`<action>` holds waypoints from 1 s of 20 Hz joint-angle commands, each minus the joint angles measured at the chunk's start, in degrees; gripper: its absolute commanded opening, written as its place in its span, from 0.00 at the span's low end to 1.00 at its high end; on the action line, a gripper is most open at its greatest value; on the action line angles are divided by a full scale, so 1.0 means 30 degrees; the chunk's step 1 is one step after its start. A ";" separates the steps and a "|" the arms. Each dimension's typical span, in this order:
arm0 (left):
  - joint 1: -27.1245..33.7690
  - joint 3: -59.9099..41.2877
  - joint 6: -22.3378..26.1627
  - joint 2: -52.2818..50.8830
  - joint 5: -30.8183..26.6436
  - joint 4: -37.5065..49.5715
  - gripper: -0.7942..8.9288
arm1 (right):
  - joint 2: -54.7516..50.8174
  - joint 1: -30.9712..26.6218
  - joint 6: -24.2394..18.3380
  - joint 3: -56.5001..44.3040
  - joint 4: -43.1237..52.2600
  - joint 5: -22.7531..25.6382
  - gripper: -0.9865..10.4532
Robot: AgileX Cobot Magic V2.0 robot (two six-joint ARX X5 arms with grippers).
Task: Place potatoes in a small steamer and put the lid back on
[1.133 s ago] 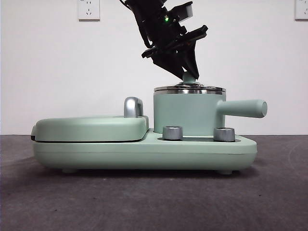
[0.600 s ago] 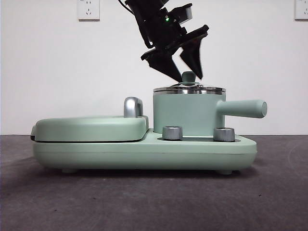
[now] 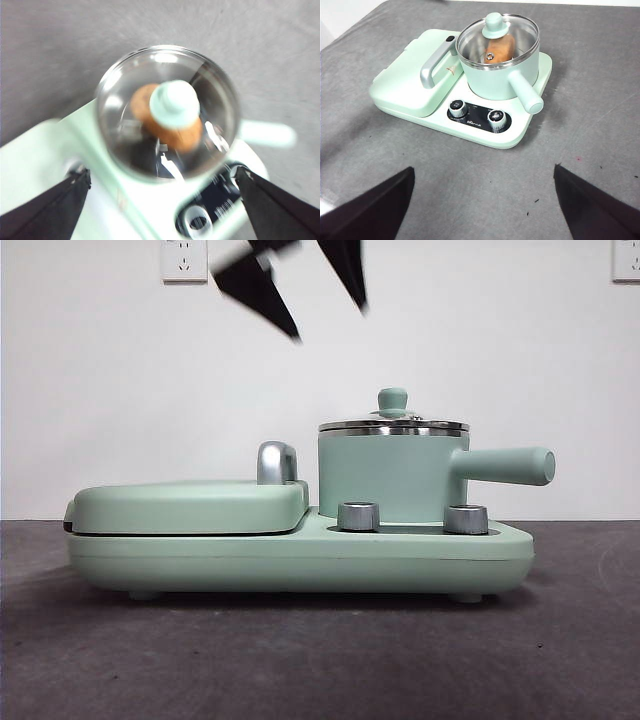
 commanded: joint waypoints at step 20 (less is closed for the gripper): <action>-0.1275 -1.8790 -0.1486 -2.0597 0.0058 0.1370 0.56 | 0.0117 0.0095 0.0197 0.0117 0.0211 -0.1581 0.47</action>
